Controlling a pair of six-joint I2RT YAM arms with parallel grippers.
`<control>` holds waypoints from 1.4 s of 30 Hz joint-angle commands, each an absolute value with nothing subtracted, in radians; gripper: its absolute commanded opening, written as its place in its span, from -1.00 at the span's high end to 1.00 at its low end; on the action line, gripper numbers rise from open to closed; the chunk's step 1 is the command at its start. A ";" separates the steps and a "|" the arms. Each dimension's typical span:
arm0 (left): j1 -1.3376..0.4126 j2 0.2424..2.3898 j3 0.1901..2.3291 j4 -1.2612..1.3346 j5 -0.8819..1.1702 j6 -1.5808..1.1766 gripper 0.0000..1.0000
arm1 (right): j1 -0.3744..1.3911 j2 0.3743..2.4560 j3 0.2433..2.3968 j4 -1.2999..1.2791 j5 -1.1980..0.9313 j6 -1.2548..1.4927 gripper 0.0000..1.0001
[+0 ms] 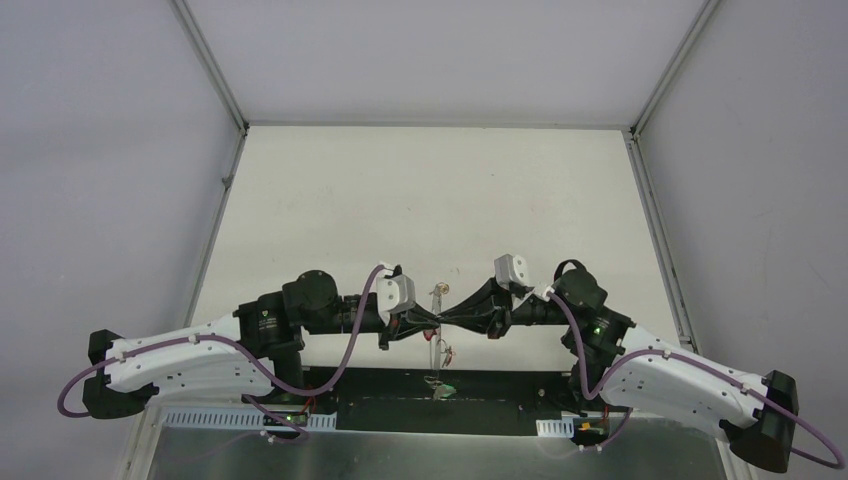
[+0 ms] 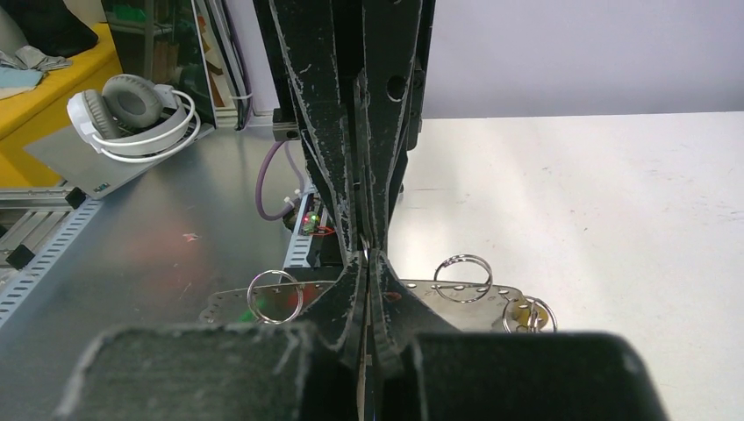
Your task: Put the keys on the keyring
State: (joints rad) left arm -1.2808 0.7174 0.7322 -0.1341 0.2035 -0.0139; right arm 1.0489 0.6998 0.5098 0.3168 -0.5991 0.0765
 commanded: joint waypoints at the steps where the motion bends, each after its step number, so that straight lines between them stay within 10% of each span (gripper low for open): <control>1: -1.273 0.708 0.739 -0.048 0.205 -0.020 1.00 | 1.054 0.690 0.514 0.395 -0.595 0.086 1.00; 14: -1.273 0.798 0.988 -0.456 0.143 -0.009 1.00 | 1.054 0.659 0.507 0.364 -0.543 0.086 -0.01; 42: -1.273 1.343 1.796 -1.469 0.198 -0.028 1.00 | 1.058 0.862 0.503 0.643 -0.609 0.215 0.33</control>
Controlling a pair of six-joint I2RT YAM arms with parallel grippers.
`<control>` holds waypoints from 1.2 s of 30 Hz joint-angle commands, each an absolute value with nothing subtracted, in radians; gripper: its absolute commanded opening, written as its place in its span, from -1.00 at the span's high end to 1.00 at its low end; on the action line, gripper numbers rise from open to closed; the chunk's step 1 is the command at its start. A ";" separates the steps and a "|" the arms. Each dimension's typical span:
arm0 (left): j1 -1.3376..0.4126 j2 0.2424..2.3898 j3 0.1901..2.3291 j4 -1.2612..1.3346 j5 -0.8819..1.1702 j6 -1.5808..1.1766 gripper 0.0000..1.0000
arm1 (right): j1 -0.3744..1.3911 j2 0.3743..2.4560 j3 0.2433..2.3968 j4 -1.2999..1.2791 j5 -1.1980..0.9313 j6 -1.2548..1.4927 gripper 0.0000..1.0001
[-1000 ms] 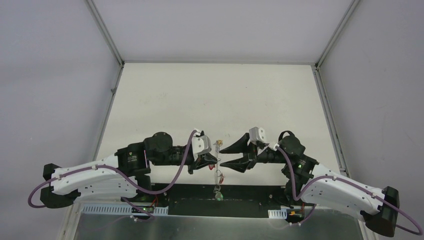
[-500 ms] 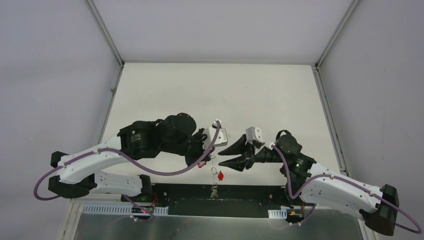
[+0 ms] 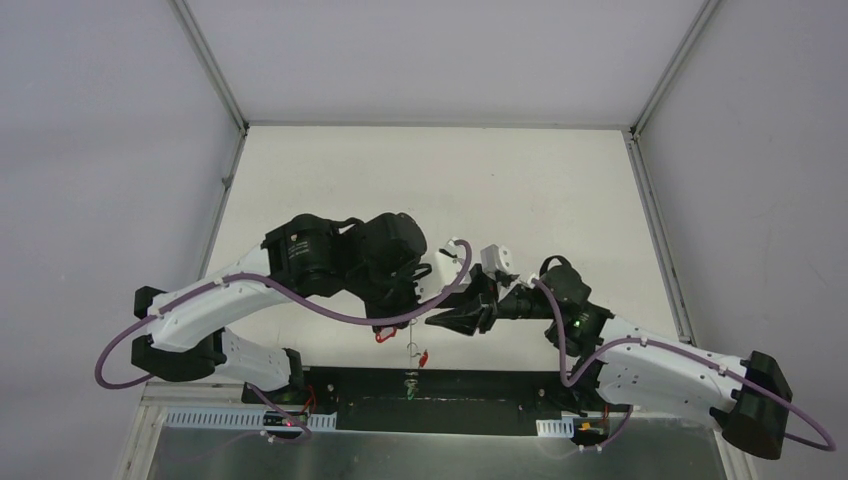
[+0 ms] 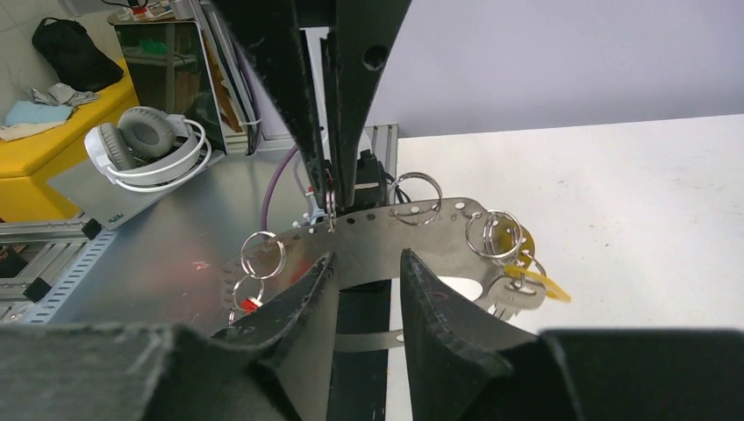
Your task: Put the keys on the keyring
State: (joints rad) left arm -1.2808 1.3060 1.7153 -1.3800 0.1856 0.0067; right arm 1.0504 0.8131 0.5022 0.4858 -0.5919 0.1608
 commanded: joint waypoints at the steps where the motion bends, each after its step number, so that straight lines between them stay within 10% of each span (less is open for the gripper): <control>1: -1.273 1.352 1.805 -1.479 0.199 -0.026 1.00 | 1.061 0.875 0.503 0.666 -0.611 0.223 0.35; 23: -1.273 1.334 1.772 -1.392 0.158 -0.019 1.00 | 1.116 0.974 0.506 0.767 -0.639 0.256 0.39; 36: -1.273 1.317 1.737 -1.367 0.184 -0.020 1.00 | 1.117 0.973 0.516 0.760 -0.648 0.244 1.00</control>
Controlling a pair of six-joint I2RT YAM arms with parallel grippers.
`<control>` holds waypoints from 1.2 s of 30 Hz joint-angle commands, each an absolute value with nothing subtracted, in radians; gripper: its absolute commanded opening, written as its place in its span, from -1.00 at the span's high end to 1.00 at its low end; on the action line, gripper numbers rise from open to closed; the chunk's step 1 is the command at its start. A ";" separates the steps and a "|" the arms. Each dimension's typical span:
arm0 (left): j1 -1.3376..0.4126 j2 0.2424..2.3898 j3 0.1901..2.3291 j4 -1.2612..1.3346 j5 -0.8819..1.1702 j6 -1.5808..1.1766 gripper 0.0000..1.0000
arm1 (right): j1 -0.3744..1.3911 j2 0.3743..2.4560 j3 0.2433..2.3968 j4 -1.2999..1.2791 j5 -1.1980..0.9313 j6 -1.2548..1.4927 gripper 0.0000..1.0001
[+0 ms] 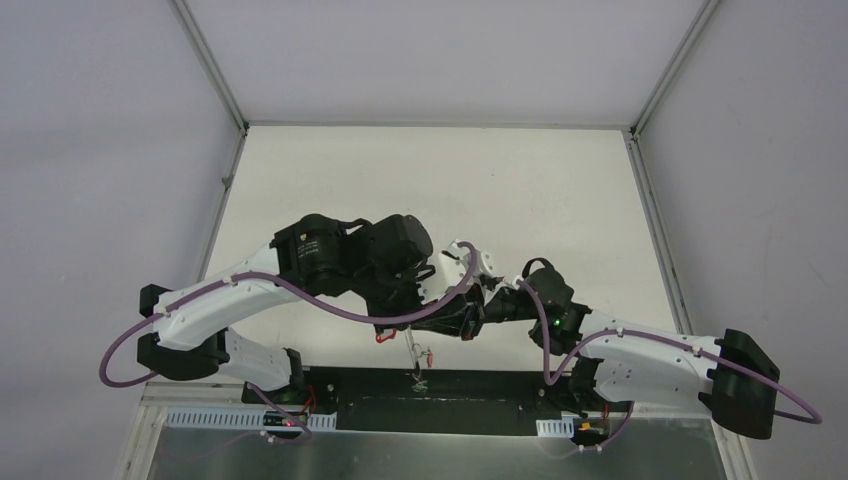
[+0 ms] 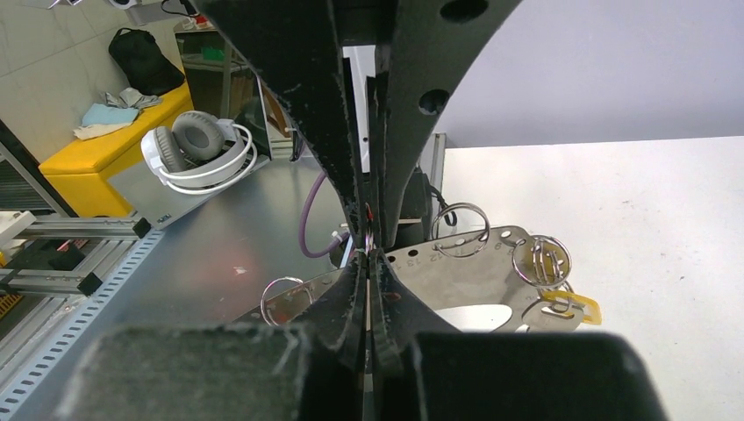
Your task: Put the keys on the keyring
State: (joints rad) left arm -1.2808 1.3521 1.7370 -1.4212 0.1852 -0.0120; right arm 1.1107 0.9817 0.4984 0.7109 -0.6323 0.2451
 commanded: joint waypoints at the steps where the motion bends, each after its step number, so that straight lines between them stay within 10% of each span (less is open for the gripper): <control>1: -1.273 1.313 1.734 -1.361 0.182 -0.020 1.00 | 1.117 0.971 0.514 0.758 -0.644 0.241 1.00; 3: -1.273 1.301 1.724 -1.346 0.170 -0.021 1.00 | 1.117 0.963 0.509 0.756 -0.636 0.242 1.00; 7: -1.273 1.238 1.672 -1.281 0.120 -0.050 0.29 | 1.117 0.949 0.503 0.747 -0.624 0.238 1.00; 12: -1.273 1.078 1.518 -1.095 0.068 -0.104 0.11 | 1.117 0.937 0.500 0.735 -0.620 0.234 1.00; 26: -1.274 0.635 0.905 -0.391 0.112 -0.151 0.24 | 1.118 0.930 0.502 0.735 -0.627 0.233 1.00; 36: -1.273 0.627 0.837 -0.303 0.193 -0.074 0.97 | 1.117 0.922 0.495 0.733 -0.615 0.233 1.00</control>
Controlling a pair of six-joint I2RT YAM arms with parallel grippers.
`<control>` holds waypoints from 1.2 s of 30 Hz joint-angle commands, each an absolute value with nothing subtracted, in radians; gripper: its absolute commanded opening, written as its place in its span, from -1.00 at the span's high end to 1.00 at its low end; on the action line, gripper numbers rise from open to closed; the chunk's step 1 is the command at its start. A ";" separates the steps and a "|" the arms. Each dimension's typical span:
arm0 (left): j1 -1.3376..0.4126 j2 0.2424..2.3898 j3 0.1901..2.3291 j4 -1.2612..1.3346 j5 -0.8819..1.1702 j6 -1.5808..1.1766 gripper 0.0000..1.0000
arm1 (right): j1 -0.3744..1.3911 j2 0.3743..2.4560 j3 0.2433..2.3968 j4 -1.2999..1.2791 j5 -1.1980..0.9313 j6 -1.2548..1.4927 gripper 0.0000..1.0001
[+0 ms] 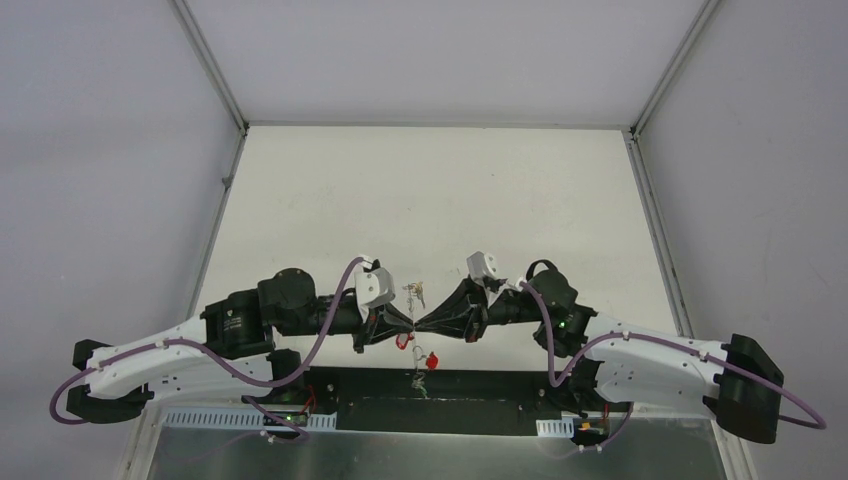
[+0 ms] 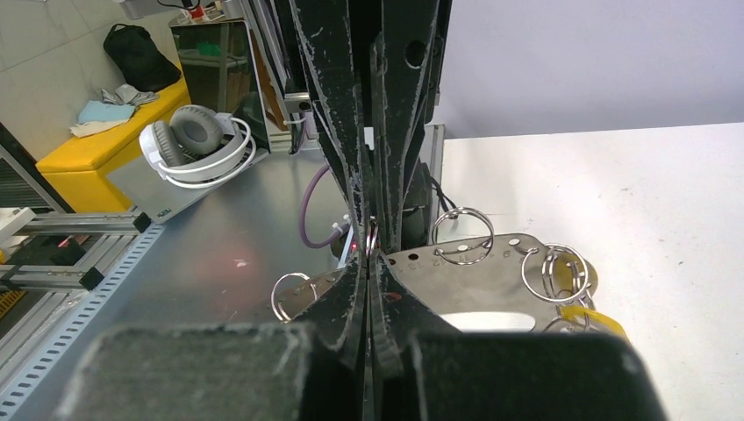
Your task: Put the keys on the keyring
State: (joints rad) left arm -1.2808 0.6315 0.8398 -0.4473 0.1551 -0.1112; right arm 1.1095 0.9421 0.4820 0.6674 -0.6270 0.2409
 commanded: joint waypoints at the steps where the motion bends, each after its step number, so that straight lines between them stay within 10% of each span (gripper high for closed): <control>1: -1.273 0.622 0.836 -0.304 0.192 -0.073 1.00 | 1.117 0.921 0.493 0.733 -0.613 0.233 1.00; 8: -1.273 0.599 0.850 -0.323 0.157 -0.110 1.00 | 1.117 0.916 0.489 0.725 -0.595 0.235 0.99; 17: -1.273 0.727 1.055 -0.587 0.130 -0.122 1.00 | 1.118 0.862 0.493 0.646 -0.522 0.193 -0.01; 36: -1.273 1.125 1.609 -1.313 0.119 -0.076 1.00 | 1.117 0.859 0.518 0.584 -0.493 0.182 -0.05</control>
State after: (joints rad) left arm -1.2808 1.0817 1.5066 -1.1767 0.1307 -0.0971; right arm 1.1114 0.8627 0.4812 0.5694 -0.5079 0.1898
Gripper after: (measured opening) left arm 0.019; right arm 0.527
